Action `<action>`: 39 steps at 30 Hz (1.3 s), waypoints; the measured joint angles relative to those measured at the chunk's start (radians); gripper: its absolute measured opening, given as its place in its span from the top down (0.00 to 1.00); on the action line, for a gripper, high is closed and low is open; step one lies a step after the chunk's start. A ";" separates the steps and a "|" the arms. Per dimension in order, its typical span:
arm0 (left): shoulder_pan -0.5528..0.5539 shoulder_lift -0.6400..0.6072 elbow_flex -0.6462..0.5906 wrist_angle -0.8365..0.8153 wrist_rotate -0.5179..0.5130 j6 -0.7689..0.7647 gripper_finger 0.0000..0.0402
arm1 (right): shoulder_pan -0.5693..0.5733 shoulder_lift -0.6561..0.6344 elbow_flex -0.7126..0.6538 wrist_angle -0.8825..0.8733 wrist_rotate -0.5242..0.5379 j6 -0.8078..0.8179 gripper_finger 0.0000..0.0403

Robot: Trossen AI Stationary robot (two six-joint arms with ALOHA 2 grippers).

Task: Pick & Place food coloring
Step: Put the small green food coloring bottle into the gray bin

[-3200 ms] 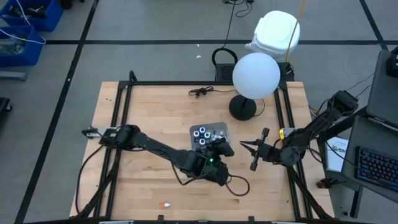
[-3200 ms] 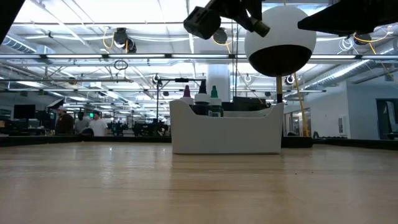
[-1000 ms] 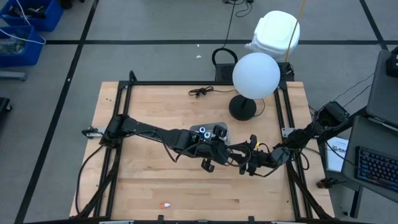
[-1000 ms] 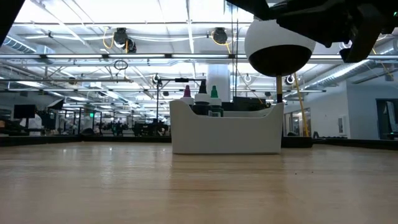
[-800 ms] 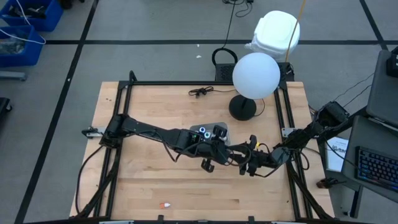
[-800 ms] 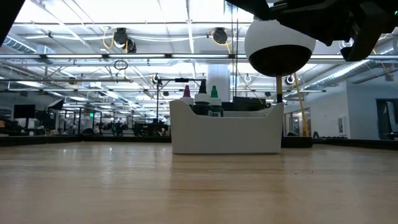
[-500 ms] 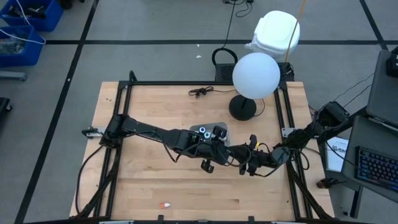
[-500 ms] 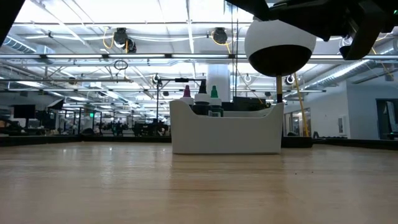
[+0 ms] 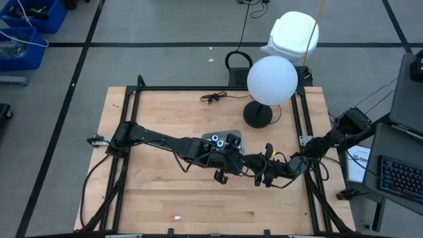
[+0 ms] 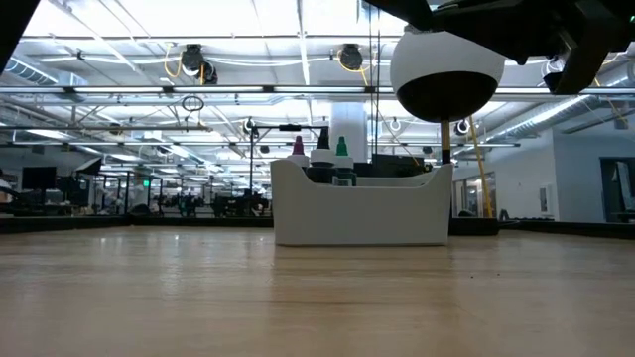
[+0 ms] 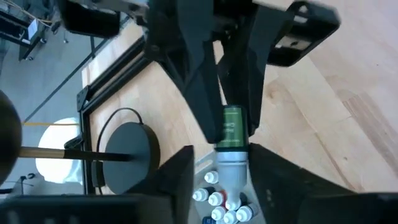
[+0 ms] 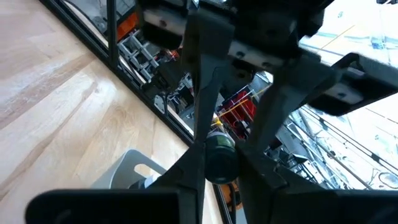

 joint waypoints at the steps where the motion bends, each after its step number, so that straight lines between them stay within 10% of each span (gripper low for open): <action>1: -0.004 -0.007 0.000 -0.002 0.000 -0.002 0.60 | 0.003 0.000 0.000 -0.004 0.000 -0.005 0.85; 8: -0.050 -0.120 0.002 -0.099 0.179 -0.045 0.43 | 0.064 0.001 0.000 0.016 -0.001 -0.068 0.85; 15: -0.054 -0.164 0.003 -0.056 0.726 -0.127 0.37 | 0.106 0.001 0.000 0.073 -0.150 -0.147 0.85; 27: -0.046 -0.123 0.001 0.111 0.645 -0.142 0.48 | 0.236 0.001 0.052 0.137 0.035 -0.490 0.85; 39: 0.122 -0.128 0.001 0.284 0.946 -0.254 0.51 | 0.263 0.001 0.166 0.135 0.155 -0.876 0.85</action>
